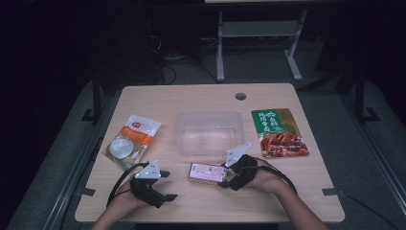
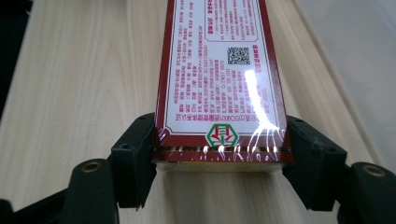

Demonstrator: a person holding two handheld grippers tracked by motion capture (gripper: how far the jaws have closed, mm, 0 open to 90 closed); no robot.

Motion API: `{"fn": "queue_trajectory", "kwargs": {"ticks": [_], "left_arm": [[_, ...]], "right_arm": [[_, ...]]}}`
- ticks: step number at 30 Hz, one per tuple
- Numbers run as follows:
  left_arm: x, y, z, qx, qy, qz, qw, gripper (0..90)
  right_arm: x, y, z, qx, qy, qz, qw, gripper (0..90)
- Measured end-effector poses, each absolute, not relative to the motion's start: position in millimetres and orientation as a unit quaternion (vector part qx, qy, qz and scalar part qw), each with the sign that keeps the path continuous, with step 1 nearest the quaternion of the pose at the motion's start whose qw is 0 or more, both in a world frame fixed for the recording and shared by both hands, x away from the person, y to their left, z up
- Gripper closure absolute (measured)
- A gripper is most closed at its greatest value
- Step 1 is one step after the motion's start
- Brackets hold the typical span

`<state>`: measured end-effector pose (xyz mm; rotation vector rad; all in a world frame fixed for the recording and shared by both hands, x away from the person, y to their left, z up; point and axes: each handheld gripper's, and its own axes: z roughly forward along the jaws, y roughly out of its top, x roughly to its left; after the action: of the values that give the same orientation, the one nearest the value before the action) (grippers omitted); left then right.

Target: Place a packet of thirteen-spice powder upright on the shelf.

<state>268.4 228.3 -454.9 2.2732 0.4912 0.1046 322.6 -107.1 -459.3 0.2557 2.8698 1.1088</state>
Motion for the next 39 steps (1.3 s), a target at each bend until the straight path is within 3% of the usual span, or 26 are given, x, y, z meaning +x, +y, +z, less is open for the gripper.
{"fn": "queue_trajectory", "kwargs": {"ticks": [16,39], "left_arm": [[282.1,218.8,-426.7,0.903,0.141,0.027,0.404,14.1],[309.8,169.5,-407.7,0.898,0.073,-0.005,0.433,13.5]], "right_arm": [[313.0,-139.5,-428.5,0.091,0.907,0.411,0.005,32.2],[308.3,-135.7,-420.4,0.073,0.901,0.427,-0.004,32.2]]}}
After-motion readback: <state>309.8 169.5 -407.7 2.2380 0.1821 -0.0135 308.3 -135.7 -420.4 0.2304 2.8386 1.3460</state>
